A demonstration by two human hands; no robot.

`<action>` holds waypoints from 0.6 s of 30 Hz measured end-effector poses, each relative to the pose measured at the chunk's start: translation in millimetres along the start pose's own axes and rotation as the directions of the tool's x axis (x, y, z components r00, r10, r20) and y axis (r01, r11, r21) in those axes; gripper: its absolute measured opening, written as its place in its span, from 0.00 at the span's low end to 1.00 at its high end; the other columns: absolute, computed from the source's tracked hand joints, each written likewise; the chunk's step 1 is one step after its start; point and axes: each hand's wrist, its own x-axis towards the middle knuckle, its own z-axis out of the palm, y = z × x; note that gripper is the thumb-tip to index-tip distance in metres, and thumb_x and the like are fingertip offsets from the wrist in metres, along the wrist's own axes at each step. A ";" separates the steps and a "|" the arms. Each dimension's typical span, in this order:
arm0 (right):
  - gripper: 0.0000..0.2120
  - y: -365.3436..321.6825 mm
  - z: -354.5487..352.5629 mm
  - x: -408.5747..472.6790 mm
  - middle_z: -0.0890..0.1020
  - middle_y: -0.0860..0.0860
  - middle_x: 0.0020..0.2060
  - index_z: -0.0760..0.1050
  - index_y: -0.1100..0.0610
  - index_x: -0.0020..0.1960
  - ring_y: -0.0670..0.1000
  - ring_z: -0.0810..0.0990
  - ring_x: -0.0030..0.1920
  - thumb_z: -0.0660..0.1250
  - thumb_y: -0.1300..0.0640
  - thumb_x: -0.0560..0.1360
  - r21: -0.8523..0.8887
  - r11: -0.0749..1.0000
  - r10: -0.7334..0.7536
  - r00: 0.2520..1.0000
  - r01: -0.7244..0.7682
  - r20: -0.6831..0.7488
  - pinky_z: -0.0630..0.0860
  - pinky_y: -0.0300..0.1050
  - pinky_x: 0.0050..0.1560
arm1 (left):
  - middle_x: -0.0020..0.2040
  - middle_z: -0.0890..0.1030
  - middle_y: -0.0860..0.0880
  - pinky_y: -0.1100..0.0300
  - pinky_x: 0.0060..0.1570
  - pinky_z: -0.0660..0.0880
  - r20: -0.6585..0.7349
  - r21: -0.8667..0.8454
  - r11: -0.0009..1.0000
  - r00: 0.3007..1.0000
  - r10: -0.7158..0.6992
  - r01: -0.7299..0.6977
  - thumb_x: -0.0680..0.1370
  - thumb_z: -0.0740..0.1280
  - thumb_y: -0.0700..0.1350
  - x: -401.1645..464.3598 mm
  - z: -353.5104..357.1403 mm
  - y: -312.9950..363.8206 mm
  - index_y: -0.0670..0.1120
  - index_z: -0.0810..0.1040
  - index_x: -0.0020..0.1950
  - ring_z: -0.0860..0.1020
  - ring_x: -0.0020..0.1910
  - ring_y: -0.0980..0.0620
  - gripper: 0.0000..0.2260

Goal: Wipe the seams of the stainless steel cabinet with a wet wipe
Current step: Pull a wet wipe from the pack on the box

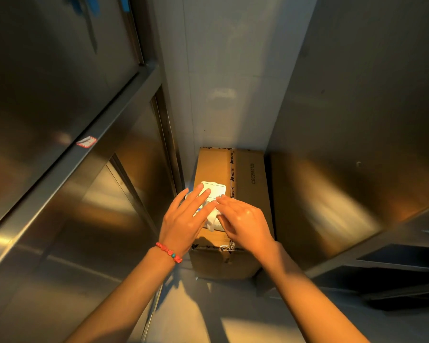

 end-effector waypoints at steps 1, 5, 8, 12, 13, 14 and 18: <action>0.15 -1.0 -2.8 -0.4 0.84 0.56 0.48 0.83 0.61 0.49 0.54 0.84 0.48 0.78 0.64 0.63 0.000 1.000 -0.014 1.000 0.014 -0.009 0.83 0.52 0.42 | 0.54 0.82 0.39 0.42 0.51 0.75 0.005 0.008 1.000 1.000 -0.003 0.003 0.57 0.82 0.39 -0.8 -3.5 2.6 0.40 0.83 0.51 0.80 0.54 0.39 0.23; 0.14 -4.0 -13.9 -1.7 0.85 0.57 0.45 0.84 0.62 0.45 0.54 0.85 0.46 0.79 0.66 0.61 -0.013 0.997 -0.072 0.995 0.071 -0.072 0.82 0.51 0.41 | 0.54 0.81 0.39 0.41 0.51 0.75 0.011 0.032 0.999 1.000 -0.016 0.016 0.59 0.80 0.39 -5.6 -17.5 9.2 0.40 0.83 0.52 0.79 0.55 0.40 0.22; 0.14 -6.8 -22.0 -3.9 0.85 0.57 0.45 0.84 0.62 0.46 0.54 0.85 0.46 0.79 0.66 0.61 -0.034 0.994 -0.105 0.987 0.102 -0.118 0.81 0.49 0.44 | 0.55 0.81 0.40 0.41 0.52 0.75 0.028 0.035 0.999 0.999 -0.037 0.036 0.60 0.80 0.40 -10.2 -26.8 12.5 0.40 0.82 0.53 0.79 0.55 0.40 0.22; 0.17 -8.9 -35.8 -12.3 0.85 0.58 0.45 0.83 0.62 0.46 0.55 0.84 0.46 0.81 0.64 0.58 -0.114 0.978 -0.189 0.975 0.176 -0.120 0.80 0.48 0.45 | 0.54 0.81 0.39 0.39 0.49 0.77 0.067 0.007 0.996 0.994 -0.084 0.084 0.57 0.81 0.36 -12.9 -38.6 15.3 0.39 0.82 0.52 0.79 0.55 0.39 0.24; 0.17 -9.8 -40.0 -15.6 0.85 0.58 0.45 0.84 0.63 0.46 0.55 0.84 0.47 0.82 0.64 0.58 -0.132 0.972 -0.209 0.970 0.194 -0.120 0.81 0.48 0.45 | 0.54 0.81 0.39 0.38 0.49 0.76 0.074 -0.003 0.995 0.993 -0.096 0.096 0.57 0.81 0.35 -12.7 -42.1 16.3 0.38 0.82 0.52 0.79 0.55 0.38 0.24; 0.18 -10.9 -45.1 -18.5 0.85 0.59 0.45 0.84 0.63 0.46 0.56 0.84 0.47 0.82 0.64 0.57 -0.143 0.967 -0.228 0.966 0.210 -0.125 0.81 0.49 0.45 | 0.54 0.82 0.39 0.38 0.49 0.76 0.082 -0.011 0.994 0.991 -0.106 0.107 0.57 0.81 0.34 -11.0 -47.2 17.4 0.38 0.82 0.52 0.79 0.55 0.38 0.24; 0.19 -17.2 -61.8 -30.1 0.84 0.59 0.46 0.84 0.62 0.45 0.57 0.84 0.48 0.83 0.63 0.56 -0.181 0.955 -0.260 0.957 0.235 -0.129 0.82 0.49 0.44 | 0.54 0.81 0.40 0.38 0.49 0.76 0.093 -0.035 0.995 0.992 -0.085 0.088 0.62 0.79 0.36 -4.4 -62.9 26.5 0.39 0.82 0.52 0.79 0.55 0.38 0.20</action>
